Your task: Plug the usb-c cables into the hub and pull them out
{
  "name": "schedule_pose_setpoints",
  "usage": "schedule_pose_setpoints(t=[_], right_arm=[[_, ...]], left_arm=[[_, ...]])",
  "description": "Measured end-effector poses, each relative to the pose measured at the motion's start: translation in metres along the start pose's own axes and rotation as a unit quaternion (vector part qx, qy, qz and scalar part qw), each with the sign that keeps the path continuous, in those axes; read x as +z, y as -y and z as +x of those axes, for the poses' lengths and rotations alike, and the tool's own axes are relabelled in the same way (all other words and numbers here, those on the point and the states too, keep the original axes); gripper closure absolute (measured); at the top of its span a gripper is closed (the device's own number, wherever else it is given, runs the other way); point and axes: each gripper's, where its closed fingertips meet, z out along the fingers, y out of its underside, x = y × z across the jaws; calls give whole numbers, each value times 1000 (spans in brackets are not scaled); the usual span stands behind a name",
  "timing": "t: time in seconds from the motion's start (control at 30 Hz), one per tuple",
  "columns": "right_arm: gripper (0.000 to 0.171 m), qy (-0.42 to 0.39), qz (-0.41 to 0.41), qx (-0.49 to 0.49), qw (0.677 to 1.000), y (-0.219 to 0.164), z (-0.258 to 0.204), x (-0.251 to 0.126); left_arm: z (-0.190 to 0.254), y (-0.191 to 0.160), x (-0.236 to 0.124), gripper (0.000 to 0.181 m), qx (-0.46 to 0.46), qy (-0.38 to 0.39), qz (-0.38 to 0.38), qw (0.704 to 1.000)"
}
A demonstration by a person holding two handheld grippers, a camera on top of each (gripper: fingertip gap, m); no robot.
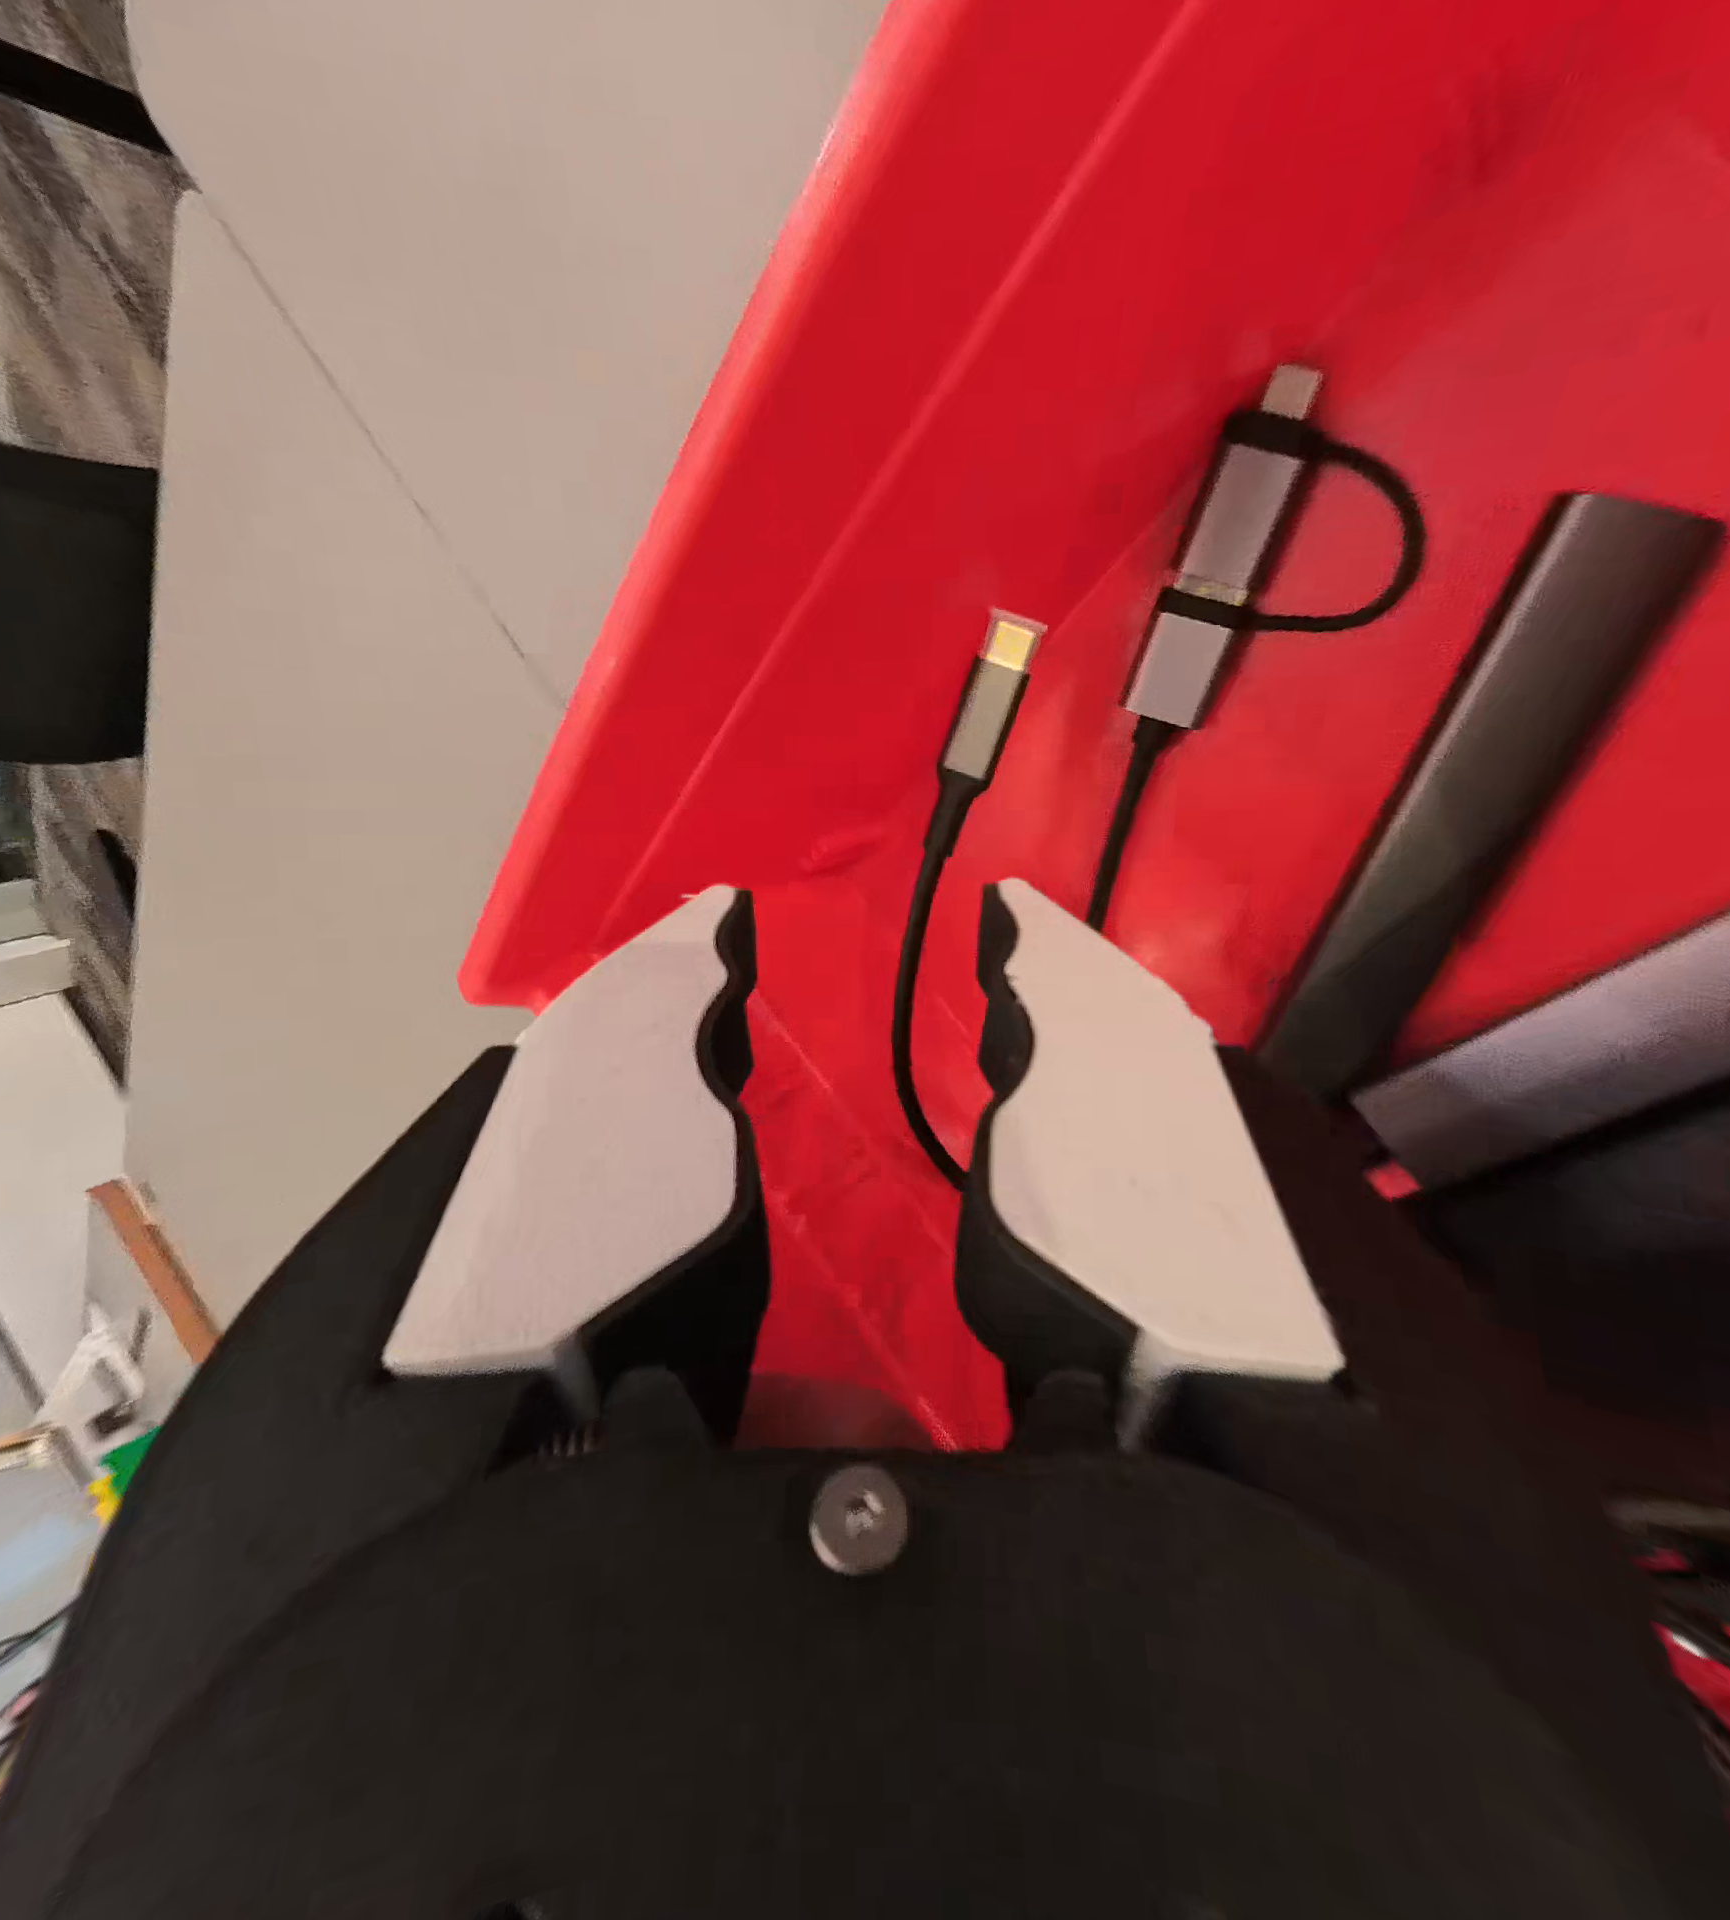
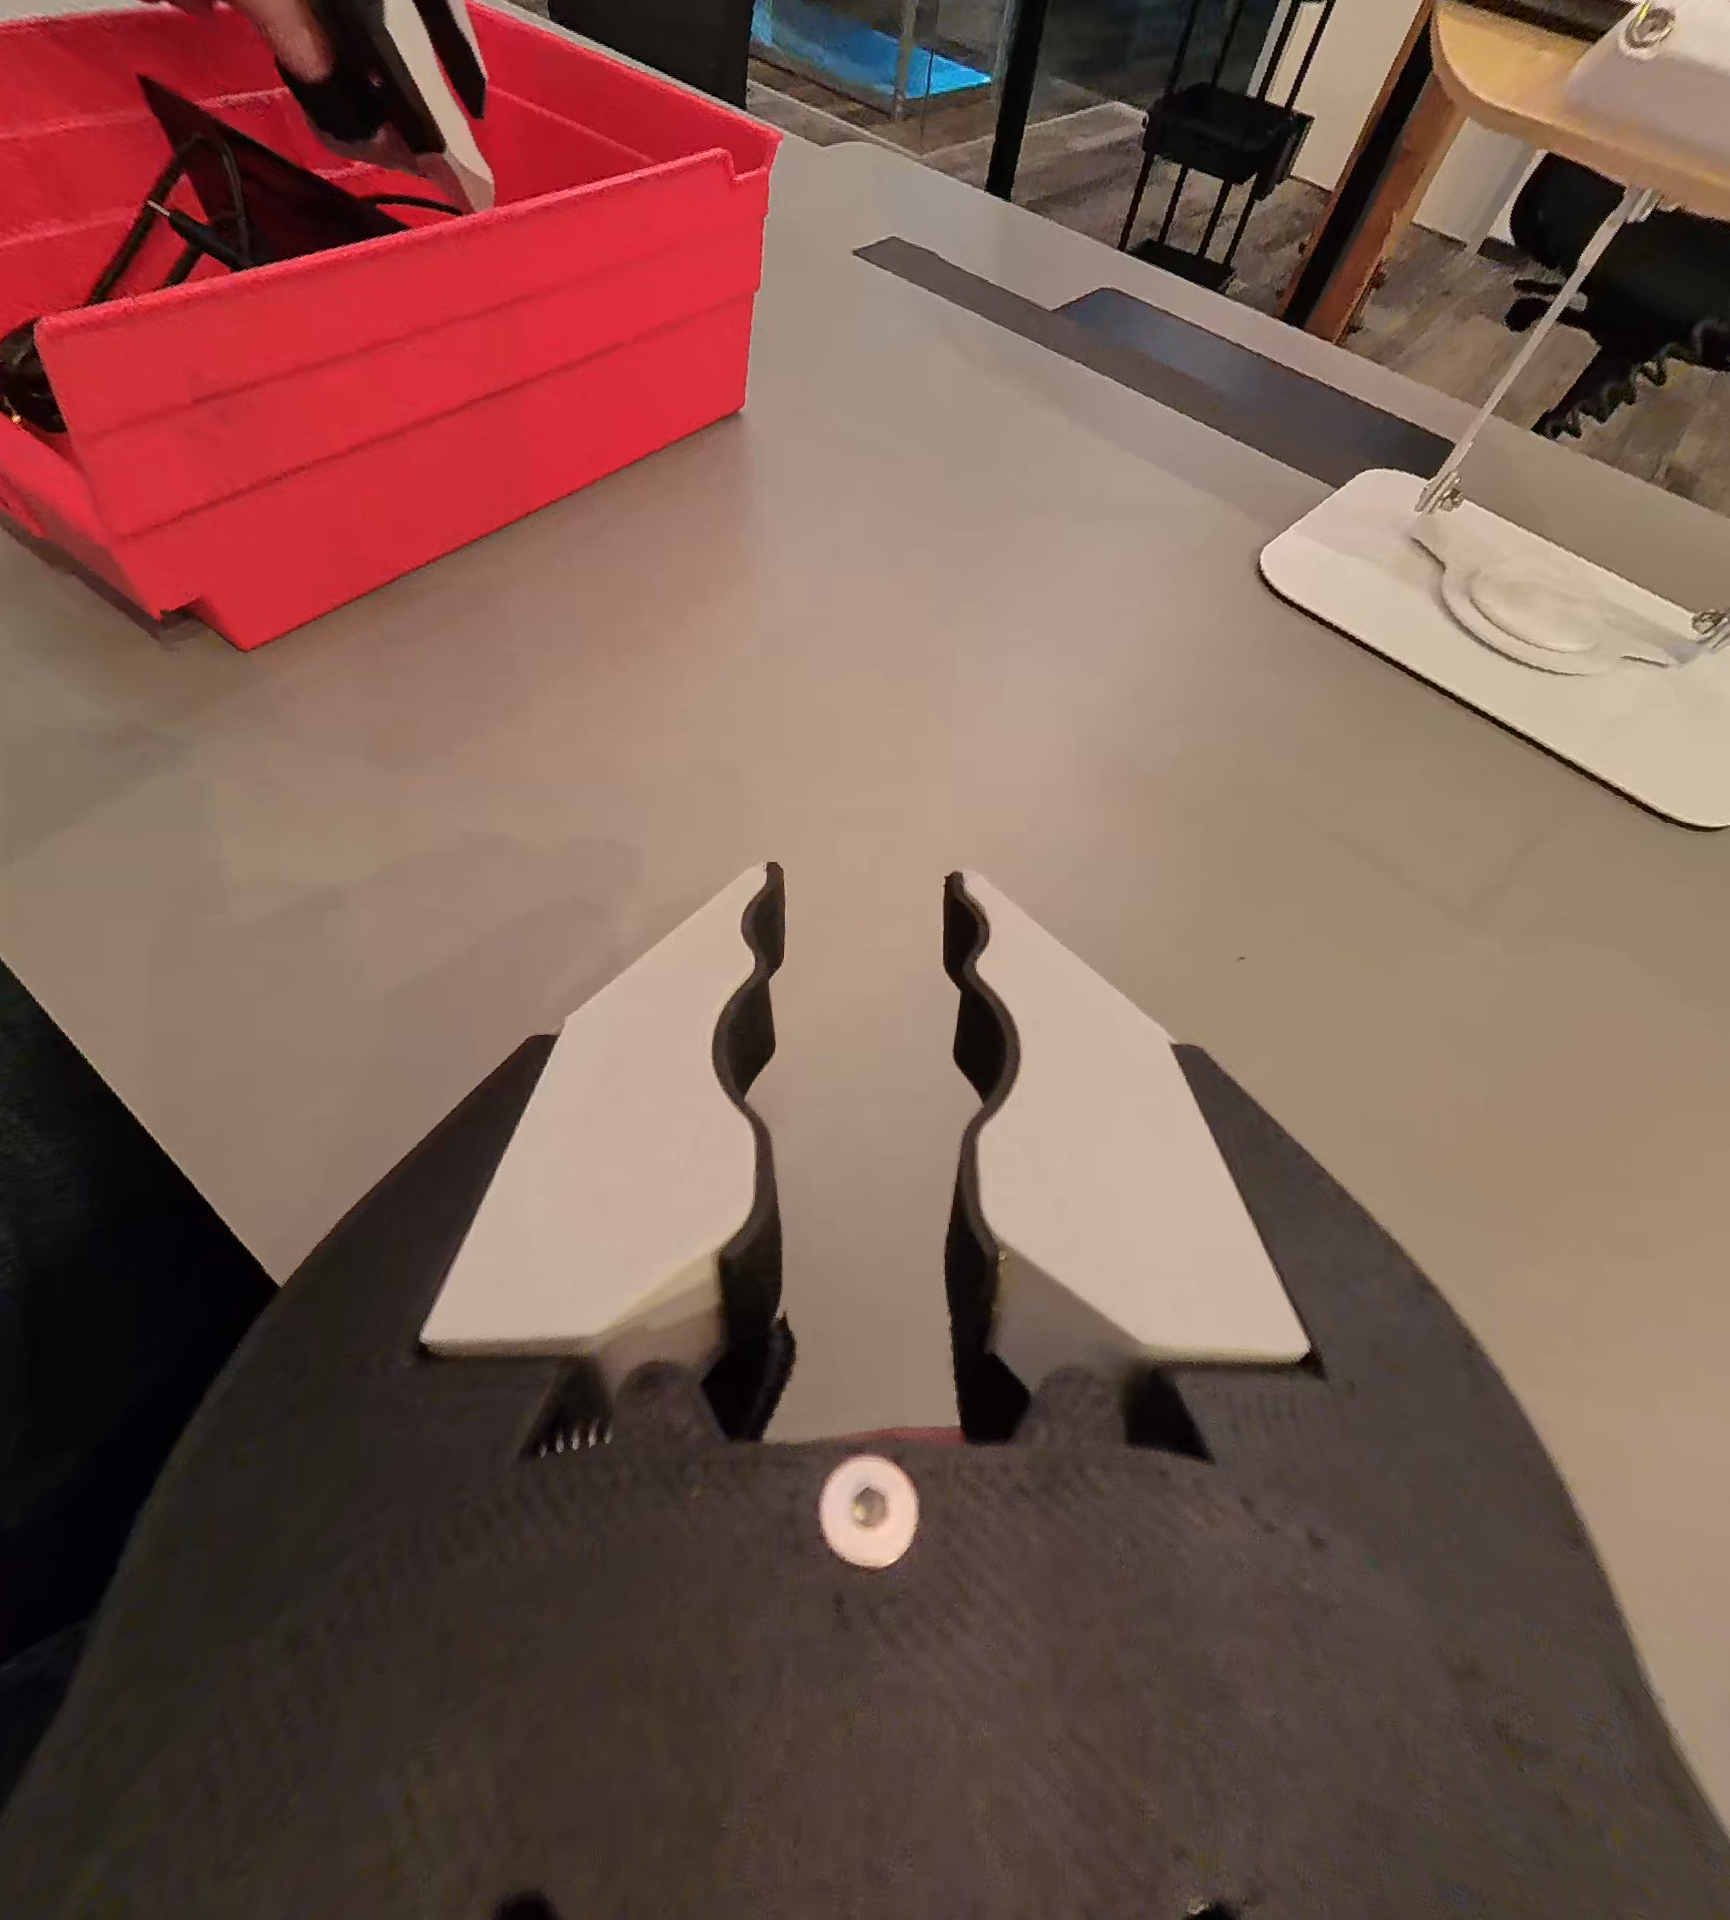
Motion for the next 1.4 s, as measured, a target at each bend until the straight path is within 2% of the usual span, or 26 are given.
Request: schedule_pose_setpoints(t=[0.17, 0.3, 0.43, 0.57, 0.7, 0.8, 1.0, 1.3, 1.33, 1.4], right_arm=[[143, 9, -3, 7, 1000, -3, -1, 3], [143, 13, -4, 10, 1000, -4, -1, 4], [144, 16, 1, 14, 1000, -2, -1, 2], [145, 18, 5, 15, 1000, 0, -1, 0], [146, 22, 10, 18, 1000, 4, -3, -2], [146, 23, 12, 14, 1000, 6, -5, -3], [146, 22, 15, 5, 1000, 8, -8, -5], [147, 22, 20, 1, 1000, 11, -9, -7], [147, 22, 20, 1, 1000, 11, -9, -7], [147, 24, 19, 0, 1000, 11, -10, -6]], left_arm=[[11, -2, 23, 141, 39, -26, -46, 998], [12, -6, 32, 171, 54, -29, -69, 996], [9, -4, 24, 175, 64, -10, -61, 996], [-7, 6, -5, 175, 46, 26, -11, 999], [-33, 17, -46, 176, 40, 99, 49, 993], [-46, 26, -78, 176, 19, 126, 93, 987], [-76, 45, -135, 176, 3, 218, 161, 963], [-98, 70, -204, 176, -1, 288, 227, 930], [-96, 74, -207, 176, 10, 292, 229, 929], [-78, 82, -191, 176, 55, 264, 215, 939]])
